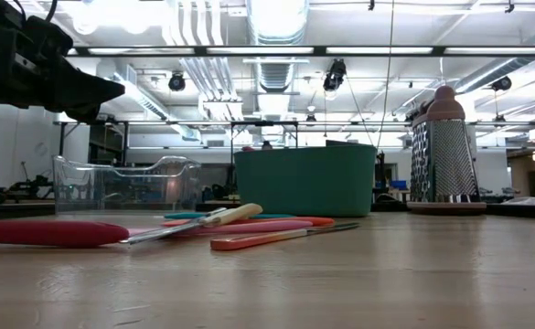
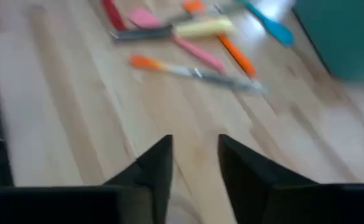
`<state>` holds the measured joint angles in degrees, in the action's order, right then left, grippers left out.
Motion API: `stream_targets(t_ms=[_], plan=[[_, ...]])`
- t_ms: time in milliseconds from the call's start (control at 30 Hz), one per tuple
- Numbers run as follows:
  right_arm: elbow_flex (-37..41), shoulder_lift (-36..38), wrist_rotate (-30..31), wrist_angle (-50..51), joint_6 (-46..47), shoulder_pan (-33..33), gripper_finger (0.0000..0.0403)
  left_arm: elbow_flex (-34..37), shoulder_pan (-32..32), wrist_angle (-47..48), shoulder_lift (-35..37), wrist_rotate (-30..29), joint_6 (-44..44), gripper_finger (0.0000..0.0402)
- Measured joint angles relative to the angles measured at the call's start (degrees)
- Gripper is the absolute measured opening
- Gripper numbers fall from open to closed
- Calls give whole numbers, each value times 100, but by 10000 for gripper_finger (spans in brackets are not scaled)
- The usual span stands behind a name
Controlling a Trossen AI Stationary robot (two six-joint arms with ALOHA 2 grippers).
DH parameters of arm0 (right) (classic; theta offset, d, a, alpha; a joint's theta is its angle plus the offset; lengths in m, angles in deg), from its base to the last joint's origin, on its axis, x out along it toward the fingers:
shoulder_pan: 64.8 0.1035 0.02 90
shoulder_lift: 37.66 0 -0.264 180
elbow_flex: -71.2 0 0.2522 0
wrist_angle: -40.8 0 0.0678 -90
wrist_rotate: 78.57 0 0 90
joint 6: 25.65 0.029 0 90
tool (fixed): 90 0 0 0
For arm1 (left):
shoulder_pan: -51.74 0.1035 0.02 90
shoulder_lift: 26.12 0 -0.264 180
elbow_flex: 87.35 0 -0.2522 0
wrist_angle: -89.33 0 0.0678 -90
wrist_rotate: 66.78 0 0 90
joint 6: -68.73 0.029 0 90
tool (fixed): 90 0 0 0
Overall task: Pick & Place Kitchen Items
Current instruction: Put the right yellow table knife into the top transparent bin
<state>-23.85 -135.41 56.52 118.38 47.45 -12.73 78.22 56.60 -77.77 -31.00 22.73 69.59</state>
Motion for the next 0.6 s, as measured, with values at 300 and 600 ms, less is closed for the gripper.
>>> stream_targets(t_ms=[300, 600], plan=[[475, 452, -1411, -2633, -3940, -1733, 13, 0, -1, 0, 0, -1, -2, 19], [780, 417, -3055, -3827, -6074, -2879, 8, 0, -2, 0, 0, 2, -2, 19]])
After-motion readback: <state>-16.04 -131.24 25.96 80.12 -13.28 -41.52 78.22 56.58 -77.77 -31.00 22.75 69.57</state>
